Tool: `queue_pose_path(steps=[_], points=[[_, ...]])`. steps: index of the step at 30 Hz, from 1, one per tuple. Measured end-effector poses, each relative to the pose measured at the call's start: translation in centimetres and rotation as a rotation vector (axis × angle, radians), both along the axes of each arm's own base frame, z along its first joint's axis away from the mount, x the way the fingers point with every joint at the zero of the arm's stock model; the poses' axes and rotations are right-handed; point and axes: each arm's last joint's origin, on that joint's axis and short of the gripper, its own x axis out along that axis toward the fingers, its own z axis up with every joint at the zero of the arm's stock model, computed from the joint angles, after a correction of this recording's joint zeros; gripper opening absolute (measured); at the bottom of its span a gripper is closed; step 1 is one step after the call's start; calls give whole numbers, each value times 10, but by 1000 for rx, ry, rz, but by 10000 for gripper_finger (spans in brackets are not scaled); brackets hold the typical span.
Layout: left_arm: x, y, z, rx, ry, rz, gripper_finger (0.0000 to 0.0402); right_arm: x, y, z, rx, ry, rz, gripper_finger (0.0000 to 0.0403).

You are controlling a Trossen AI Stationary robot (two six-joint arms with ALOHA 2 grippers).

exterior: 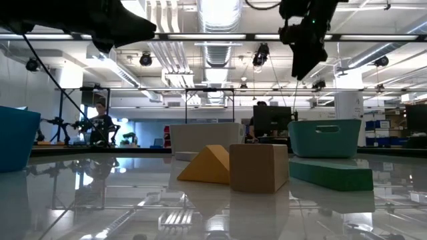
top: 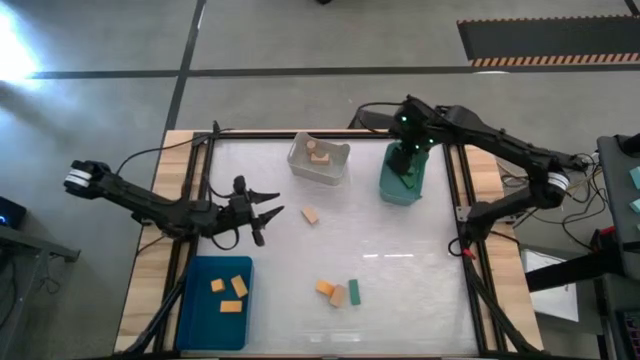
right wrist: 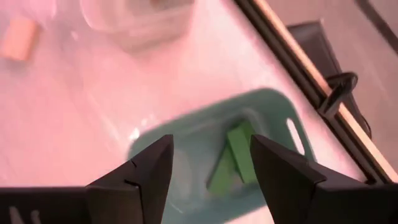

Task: Sort & place blocks by color
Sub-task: Put the brown block into the gray bin

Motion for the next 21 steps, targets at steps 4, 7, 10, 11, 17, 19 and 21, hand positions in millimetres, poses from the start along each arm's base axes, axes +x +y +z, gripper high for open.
queue_pose_path(steps=[4,7,10,11,17,19,21], points=[[1,0,-1,3,8,0,148,-1,9,8,-2,-56,-33,205],[1,0,-1,2,7,0,148,3,16,9,8,-76,-31,205],[0,0,0,4,3,1,148,12,26,10,11,-103,-11,205],[0,0,0,3,1,1,148,16,29,10,11,-118,-2,205],[0,0,0,3,1,4,148,46,51,10,-4,-232,80,205],[0,0,0,3,2,4,148,54,59,10,-8,-263,110,205],[0,0,0,2,0,4,148,62,66,9,-12,-285,143,205]])
